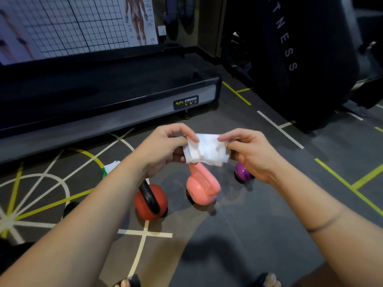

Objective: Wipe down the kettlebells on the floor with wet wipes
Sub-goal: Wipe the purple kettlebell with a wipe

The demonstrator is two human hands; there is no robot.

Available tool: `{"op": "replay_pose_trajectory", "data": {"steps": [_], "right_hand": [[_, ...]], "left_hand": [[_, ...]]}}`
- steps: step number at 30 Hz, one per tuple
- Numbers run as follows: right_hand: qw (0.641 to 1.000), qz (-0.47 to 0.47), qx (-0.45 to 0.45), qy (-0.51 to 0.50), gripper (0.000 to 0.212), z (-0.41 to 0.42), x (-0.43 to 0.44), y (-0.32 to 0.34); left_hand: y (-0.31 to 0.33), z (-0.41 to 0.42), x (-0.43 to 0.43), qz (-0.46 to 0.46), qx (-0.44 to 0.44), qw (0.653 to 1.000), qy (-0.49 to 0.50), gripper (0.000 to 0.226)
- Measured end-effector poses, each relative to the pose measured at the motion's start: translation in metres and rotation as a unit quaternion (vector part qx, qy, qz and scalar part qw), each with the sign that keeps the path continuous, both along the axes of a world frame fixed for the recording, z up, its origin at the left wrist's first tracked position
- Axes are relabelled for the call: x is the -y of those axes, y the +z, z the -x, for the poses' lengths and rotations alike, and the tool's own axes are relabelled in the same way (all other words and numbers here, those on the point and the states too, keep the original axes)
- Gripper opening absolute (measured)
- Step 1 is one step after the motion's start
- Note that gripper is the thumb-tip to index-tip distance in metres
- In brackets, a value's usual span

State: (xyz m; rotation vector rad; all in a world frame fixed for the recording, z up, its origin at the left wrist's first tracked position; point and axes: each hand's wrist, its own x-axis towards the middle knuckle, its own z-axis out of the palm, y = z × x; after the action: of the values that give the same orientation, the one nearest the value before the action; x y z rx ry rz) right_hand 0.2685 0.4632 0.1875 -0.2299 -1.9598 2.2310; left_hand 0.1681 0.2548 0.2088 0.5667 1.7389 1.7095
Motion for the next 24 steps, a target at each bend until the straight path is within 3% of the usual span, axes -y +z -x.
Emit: {"op": "replay_pose_trajectory", "data": {"steps": [3,5,8,11,13,15,24], "right_hand": [[0.999,0.005,0.043,0.02,0.05,-0.002,-0.003,-0.003],[0.997,0.035,0.062,0.007,0.045,-0.001,-0.005,0.001],[0.99,0.09,0.107,-0.021,0.016,-0.001,-0.002,0.002],[0.986,-0.008,0.164,0.03,0.048,-0.002,-0.003,-0.015],[0.979,-0.082,0.171,0.072,0.046,-0.006,-0.002,-0.028],[0.978,-0.101,0.179,0.039,0.036,-0.01,-0.007,-0.041],[0.906,-0.208,0.333,-0.159,0.026,-0.043,-0.082,-0.087]], "left_hand": [[-0.002,0.001,-0.003,0.027,0.02,0.999,0.006,0.033],[-0.002,0.002,-0.007,0.019,0.032,0.999,0.018,0.023],[-0.012,0.002,-0.014,0.033,-0.065,0.996,0.048,0.007],[-0.026,-0.003,-0.024,0.044,-0.114,0.992,-0.001,0.029],[-0.033,-0.005,-0.034,0.112,-0.191,0.975,-0.016,0.033],[-0.038,-0.008,-0.043,0.195,-0.261,0.945,-0.005,0.028],[-0.065,-0.01,-0.104,0.246,-0.148,0.958,0.027,0.012]]}}
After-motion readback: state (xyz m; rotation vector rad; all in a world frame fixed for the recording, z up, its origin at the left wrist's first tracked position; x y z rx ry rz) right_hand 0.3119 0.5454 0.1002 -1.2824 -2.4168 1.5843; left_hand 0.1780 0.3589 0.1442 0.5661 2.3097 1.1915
